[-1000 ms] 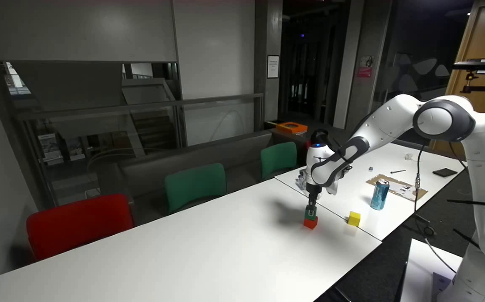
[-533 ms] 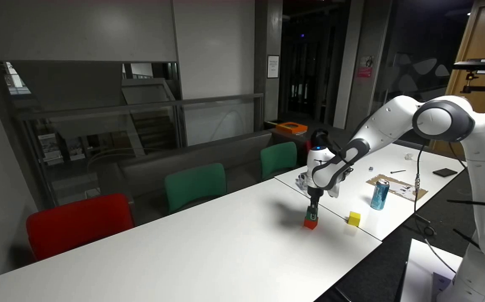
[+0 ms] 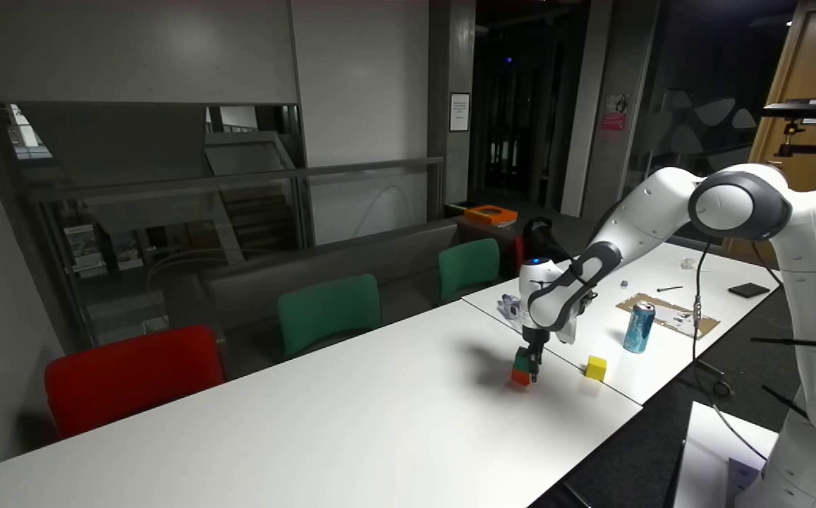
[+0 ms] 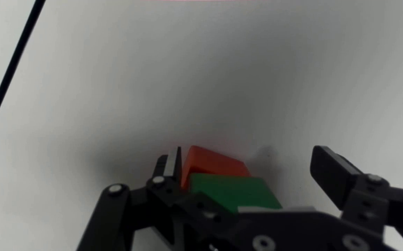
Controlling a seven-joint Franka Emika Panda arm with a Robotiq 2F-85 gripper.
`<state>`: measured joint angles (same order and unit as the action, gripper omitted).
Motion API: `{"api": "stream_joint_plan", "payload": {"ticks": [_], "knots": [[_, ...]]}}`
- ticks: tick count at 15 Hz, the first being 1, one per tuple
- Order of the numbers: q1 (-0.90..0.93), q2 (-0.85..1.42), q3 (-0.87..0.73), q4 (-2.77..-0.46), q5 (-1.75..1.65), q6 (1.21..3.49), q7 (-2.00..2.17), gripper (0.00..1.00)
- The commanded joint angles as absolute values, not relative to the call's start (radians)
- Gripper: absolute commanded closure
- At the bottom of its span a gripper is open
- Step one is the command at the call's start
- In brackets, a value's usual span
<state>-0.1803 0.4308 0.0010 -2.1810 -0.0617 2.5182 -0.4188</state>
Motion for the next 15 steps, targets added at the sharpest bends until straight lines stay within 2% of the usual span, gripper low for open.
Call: {"api": "stream_joint_plan", "payload": {"ticks": [1,9,15], "knots": [[-0.163,0.380,-0.025,-2.236,-0.089,2.541,-0.370,0.00],[-0.172,0.235,-0.081,-2.437,-0.107,2.675,-0.293,0.00],[-0.185,0.139,-0.182,-2.597,-0.159,2.773,-0.242,0.00]]}}
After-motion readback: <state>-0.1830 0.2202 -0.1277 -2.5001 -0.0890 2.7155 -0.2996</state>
